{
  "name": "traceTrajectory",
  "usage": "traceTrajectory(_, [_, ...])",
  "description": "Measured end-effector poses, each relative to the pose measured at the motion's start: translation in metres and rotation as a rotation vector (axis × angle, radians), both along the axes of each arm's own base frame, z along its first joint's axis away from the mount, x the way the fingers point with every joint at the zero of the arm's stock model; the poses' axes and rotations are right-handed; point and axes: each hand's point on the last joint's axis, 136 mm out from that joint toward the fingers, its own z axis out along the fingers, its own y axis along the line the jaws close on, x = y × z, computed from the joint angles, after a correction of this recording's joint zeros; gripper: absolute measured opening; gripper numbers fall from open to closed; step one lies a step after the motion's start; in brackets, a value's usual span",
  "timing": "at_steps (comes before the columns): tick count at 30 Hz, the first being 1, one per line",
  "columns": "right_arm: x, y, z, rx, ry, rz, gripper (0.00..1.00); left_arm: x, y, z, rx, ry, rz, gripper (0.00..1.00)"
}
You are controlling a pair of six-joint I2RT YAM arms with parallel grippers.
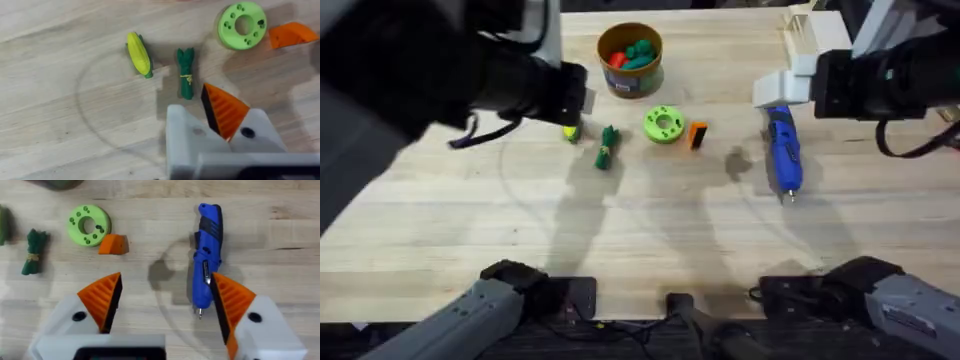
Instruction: Pick up the gripper from the table and insert it into the empty holder that is missing its gripper. Then pick up a screw, insert it into the mounting hole, and use the screwdriver to tighten it. Finally, clean up the table by picking up the vegetable and placing it into the bucket.
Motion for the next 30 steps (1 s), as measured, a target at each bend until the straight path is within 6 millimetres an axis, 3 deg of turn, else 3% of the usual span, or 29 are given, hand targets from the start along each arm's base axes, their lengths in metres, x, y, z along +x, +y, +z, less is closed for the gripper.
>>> traceTrajectory(5, [0.000, 0.000, 0.000, 0.000, 0.000, 0.000, 0.991, -0.008, 0.007, 0.024, -0.007, -0.092, 0.013, 0.023])
traceTrajectory(10, [0.000, 0.000, 0.000, 0.000, 0.000, 0.000, 0.991, -0.010, 0.012, 0.030, 0.003, -0.121, 0.030, 0.817])
traceTrajectory(11, [0.000, 0.000, 0.000, 0.000, 0.000, 0.000, 0.992, -0.009, 0.012, 0.030, 0.003, -0.120, 0.034, 0.938])
traceTrajectory(12, [0.000, 0.000, 0.000, 0.000, 0.000, 0.000, 0.991, -0.009, 0.013, 0.030, 0.007, -0.121, 0.034, 0.973])
traceTrajectory(30, [0.000, 0.000, 0.000, 0.000, 0.000, 0.000, 0.992, -0.008, 0.015, 0.030, 0.014, -0.127, 0.041, 0.986])
